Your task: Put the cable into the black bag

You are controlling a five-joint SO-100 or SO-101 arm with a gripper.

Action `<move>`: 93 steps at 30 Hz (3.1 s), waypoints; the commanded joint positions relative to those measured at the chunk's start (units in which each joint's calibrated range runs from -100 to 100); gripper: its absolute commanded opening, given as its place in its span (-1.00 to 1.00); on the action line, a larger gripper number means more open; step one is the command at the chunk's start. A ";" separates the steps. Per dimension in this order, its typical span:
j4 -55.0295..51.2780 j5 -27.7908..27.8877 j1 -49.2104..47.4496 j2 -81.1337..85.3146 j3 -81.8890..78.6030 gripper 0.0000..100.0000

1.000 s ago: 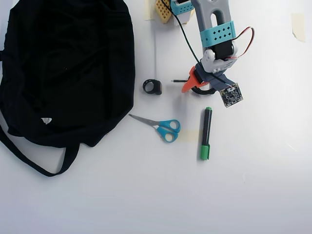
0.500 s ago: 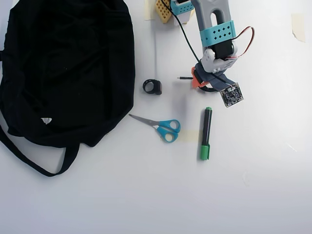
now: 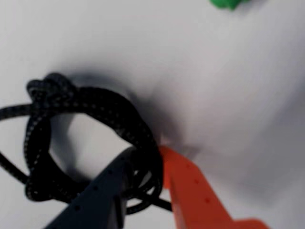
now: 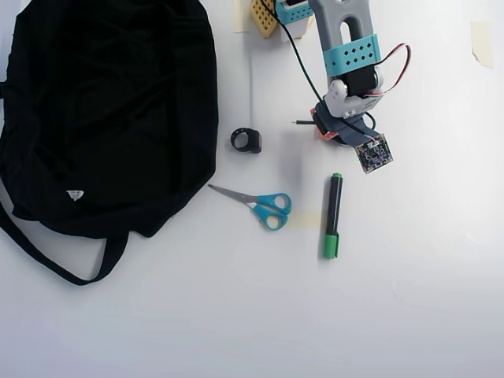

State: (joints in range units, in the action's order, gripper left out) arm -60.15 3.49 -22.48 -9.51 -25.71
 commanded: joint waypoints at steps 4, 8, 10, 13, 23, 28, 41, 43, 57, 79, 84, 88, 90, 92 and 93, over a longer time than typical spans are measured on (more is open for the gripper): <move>0.64 0.23 0.12 0.21 0.46 -0.95; 0.64 0.23 0.05 1.29 0.91 -0.96; 0.64 0.23 0.05 1.54 1.45 -0.96; -0.31 0.23 -0.25 1.54 3.61 -0.96; -9.10 0.23 -0.40 1.54 12.59 -0.96; -16.07 0.28 -0.40 1.54 18.43 -0.96; -22.62 0.23 0.19 1.62 24.99 -0.96; -23.57 0.23 0.27 1.71 25.62 -0.96; -30.46 -0.35 4.08 6.52 26.79 -0.96; -31.66 -2.29 14.18 9.51 27.41 -0.96; -31.66 -1.66 18.74 13.41 27.41 -0.96; -32.09 -1.60 23.16 15.90 27.32 -0.96; -32.78 -1.60 25.62 16.31 27.32 -0.96; -33.47 -1.60 27.87 16.31 27.32 -0.96; -34.33 -1.60 28.92 16.31 27.32 -0.96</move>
State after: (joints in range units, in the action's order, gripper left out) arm -92.70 1.59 2.87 4.03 -0.71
